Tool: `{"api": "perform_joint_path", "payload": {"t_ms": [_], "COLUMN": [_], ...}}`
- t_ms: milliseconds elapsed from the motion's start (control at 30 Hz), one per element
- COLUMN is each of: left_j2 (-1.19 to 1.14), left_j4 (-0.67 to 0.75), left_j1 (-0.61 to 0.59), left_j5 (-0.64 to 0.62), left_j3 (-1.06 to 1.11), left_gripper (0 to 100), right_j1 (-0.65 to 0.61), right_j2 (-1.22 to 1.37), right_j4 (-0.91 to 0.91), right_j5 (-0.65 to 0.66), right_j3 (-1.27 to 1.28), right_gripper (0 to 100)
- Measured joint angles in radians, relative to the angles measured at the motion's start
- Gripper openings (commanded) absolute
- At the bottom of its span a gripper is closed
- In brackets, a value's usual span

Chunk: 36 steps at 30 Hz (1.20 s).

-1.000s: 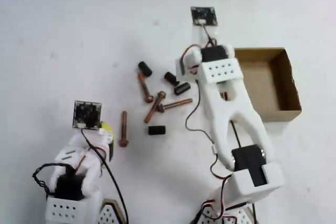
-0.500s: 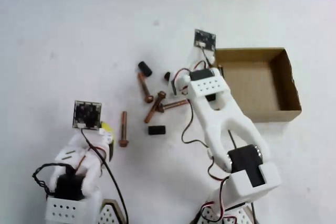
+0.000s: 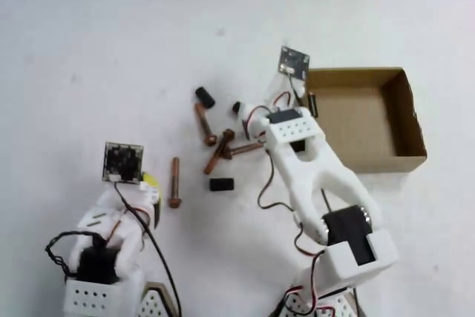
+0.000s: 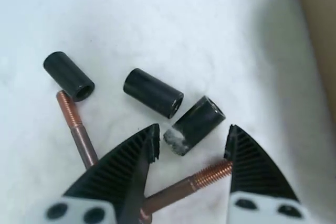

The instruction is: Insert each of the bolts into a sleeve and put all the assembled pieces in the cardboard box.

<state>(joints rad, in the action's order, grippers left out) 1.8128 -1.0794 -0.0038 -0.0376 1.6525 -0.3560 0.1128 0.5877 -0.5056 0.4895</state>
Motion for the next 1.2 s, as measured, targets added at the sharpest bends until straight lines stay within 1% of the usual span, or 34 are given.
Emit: {"api": "perform_joint_path", "payload": {"t_ms": [100, 333, 500, 567, 767, 1000, 1200], "left_j2": [0.000, 0.000, 0.000, 0.000, 0.000, 0.000, 0.000], "left_j4": [0.000, 0.000, 0.000, 0.000, 0.000, 0.000, 0.000], "left_j1": [0.000, 0.000, 0.000, 0.000, 0.000, 0.000, 0.000], "left_j5": [0.000, 0.000, 0.000, 0.000, 0.000, 0.000, 0.000], "left_j3": [0.000, 0.000, 0.000, 0.000, 0.000, 0.000, 0.003], "left_gripper": [2, 2, 2, 2, 2, 2, 2], "right_j1": [0.006, 0.008, 0.018, 0.032, 0.048, 0.077, 0.112], "right_j2": [0.046, 0.052, 0.052, 0.055, 0.055, 0.055, 0.052], "right_j4": [-0.002, 0.038, 0.046, 0.051, 0.052, 0.052, 0.084], "right_j5": [0.000, 0.000, 0.000, 0.003, 0.152, 0.275, 0.476], "right_j3": [-0.005, -0.018, -0.018, -0.023, -0.023, -0.023, -0.020], "right_gripper": [18.0, 17.2, 3.6, 3.6, 7.3, 7.4, 7.4]}}
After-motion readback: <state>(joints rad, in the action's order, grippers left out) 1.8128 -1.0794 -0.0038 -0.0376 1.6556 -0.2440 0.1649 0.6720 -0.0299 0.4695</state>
